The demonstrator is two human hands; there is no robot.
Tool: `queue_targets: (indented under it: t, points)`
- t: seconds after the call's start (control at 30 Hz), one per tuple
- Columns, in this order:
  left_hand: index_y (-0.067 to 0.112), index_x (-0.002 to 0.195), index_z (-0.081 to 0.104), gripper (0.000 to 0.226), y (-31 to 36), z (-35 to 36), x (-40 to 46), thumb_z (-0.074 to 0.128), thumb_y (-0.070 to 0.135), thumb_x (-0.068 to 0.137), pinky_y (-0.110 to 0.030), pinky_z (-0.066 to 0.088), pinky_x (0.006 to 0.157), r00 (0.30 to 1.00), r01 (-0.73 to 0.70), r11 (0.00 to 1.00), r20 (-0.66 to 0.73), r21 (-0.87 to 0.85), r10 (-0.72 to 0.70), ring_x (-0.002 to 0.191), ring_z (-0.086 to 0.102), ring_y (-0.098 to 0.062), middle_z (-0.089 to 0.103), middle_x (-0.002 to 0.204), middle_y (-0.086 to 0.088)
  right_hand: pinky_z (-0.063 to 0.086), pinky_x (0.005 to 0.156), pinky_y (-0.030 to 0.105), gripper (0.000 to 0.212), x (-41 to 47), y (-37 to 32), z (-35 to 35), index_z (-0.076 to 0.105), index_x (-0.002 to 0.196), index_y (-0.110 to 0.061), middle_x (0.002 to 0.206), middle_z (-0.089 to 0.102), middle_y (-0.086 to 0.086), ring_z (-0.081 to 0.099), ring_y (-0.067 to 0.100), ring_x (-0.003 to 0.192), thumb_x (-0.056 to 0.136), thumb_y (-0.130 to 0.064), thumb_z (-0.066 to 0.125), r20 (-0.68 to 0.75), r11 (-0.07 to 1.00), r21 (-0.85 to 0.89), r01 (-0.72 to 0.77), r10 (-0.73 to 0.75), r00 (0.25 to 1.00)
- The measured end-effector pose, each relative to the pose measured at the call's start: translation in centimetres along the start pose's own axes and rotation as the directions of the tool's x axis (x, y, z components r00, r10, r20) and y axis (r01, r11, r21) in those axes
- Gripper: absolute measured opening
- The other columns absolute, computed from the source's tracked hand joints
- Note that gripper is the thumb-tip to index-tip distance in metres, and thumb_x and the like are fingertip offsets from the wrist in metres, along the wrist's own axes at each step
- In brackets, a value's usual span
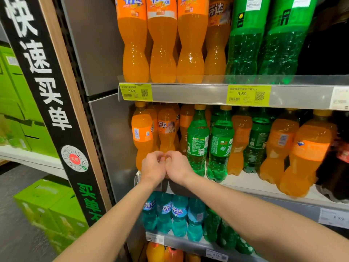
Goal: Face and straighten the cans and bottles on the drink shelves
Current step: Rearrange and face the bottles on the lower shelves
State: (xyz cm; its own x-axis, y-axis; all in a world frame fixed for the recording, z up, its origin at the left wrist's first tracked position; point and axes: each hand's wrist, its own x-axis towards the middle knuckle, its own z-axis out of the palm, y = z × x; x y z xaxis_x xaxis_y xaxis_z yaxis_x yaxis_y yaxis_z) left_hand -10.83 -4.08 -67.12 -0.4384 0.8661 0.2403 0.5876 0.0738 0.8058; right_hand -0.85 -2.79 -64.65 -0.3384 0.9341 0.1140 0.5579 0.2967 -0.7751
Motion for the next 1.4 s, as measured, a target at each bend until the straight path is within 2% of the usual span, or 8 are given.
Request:
queue_targets:
  t: [0.27,0.5,0.67,0.8,0.93,1.03,1.17,1.4]
  points:
    - [0.015,0.1,0.07,0.016,5.4,-1.9,-3.6,0.06,0.005,0.091,-0.022,0.042,0.067,0.994,-0.112,0.992,0.001,-0.06,0.113,0.089,0.06,-0.014,0.068,0.095,0.001,0.046,0.085,0.026,0.026,-4.3,0.1,-5.5,0.07,0.12,-0.014,0.112,0.07,0.003,0.062,0.016,0.098,0.102,-0.014,0.051,-0.072,0.991,0.031,0.133,-0.13,0.989]
    - [0.021,0.091,0.069,0.008,12.3,1.8,-8.1,0.063,0.016,0.09,-0.027,0.045,0.074,0.974,-0.212,0.971,0.06,-0.108,0.219,0.084,0.064,-0.016,0.068,0.086,0.005,0.062,0.074,0.031,0.02,-9.9,4.8,-14.2,0.069,0.111,-0.008,0.092,0.075,0.008,0.075,0.014,0.07,0.097,-0.006,0.055,-0.241,0.983,0.172,0.062,-0.019,0.97]
    - [0.019,0.082,0.071,0.008,18.0,6.6,-10.7,0.066,0.017,0.088,-0.036,0.055,0.073,0.964,-0.158,0.945,0.163,-0.287,0.211,0.074,0.067,-0.024,0.069,0.074,0.0,0.052,0.074,0.028,0.021,-12.8,7.9,-20.3,0.076,0.102,-0.019,0.094,0.075,-0.002,0.07,0.016,0.086,0.092,-0.012,0.059,-0.373,1.0,0.025,-0.004,0.013,0.928]
    - [0.018,0.077,0.072,0.009,21.7,10.7,-11.8,0.068,0.026,0.078,-0.036,0.052,0.065,0.945,-0.153,0.921,0.219,-0.358,0.242,0.063,0.061,-0.021,0.067,0.064,0.002,0.044,0.071,0.031,0.013,-14.2,10.2,-24.5,0.064,0.104,-0.018,0.087,0.066,-0.007,0.062,0.017,0.085,0.091,-0.019,0.064,-0.555,1.0,0.018,-0.006,0.015,0.832]
    - [0.022,0.087,0.07,0.005,23.0,13.4,-12.0,0.065,0.021,0.088,-0.037,0.057,0.071,0.923,-0.157,0.932,0.287,-0.326,0.255,0.07,0.065,-0.017,0.07,0.077,0.002,0.046,0.062,0.035,0.041,-14.6,12.7,-26.3,0.043,0.108,-0.02,0.093,0.056,-0.003,0.058,0.018,0.079,0.086,-0.036,0.074,-0.69,0.998,0.037,-0.055,0.065,0.721]
    - [0.023,0.098,0.065,0.008,23.1,14.9,-12.1,0.064,0.021,0.09,-0.04,0.058,0.079,0.915,-0.158,0.949,0.321,-0.271,0.244,0.079,0.067,-0.018,0.069,0.085,0.002,0.051,0.071,0.039,0.06,-13.6,14.5,-26.4,0.042,0.117,-0.019,0.107,0.053,-0.001,0.061,0.024,0.09,0.079,-0.053,0.075,-0.62,0.98,0.027,-0.198,0.172,0.766]
    - [0.02,0.115,0.06,0.019,22.9,15.8,-11.9,0.057,0.022,0.096,-0.038,0.058,0.081,0.887,-0.193,0.958,0.379,-0.209,0.262,0.09,0.068,-0.02,0.067,0.095,0.003,0.059,0.074,0.042,0.057,-12.4,15.3,-26.6,0.052,0.102,-0.024,0.095,0.065,-0.004,0.068,0.02,0.082,0.071,-0.067,0.073,-0.521,0.964,0.014,-0.265,0.233,0.821]
    - [0.03,0.128,0.048,0.041,22.7,13.6,-13.0,0.063,0.022,0.091,-0.025,0.049,0.069,0.801,-0.254,0.917,0.464,-0.307,0.377,0.096,0.065,-0.016,0.062,0.112,0.007,0.061,0.068,0.033,0.053,-16.0,15.5,-26.8,0.053,0.1,-0.024,0.089,0.068,-0.008,0.068,0.006,0.075,0.069,-0.055,0.083,-0.492,0.999,0.034,-0.024,0.038,0.87]
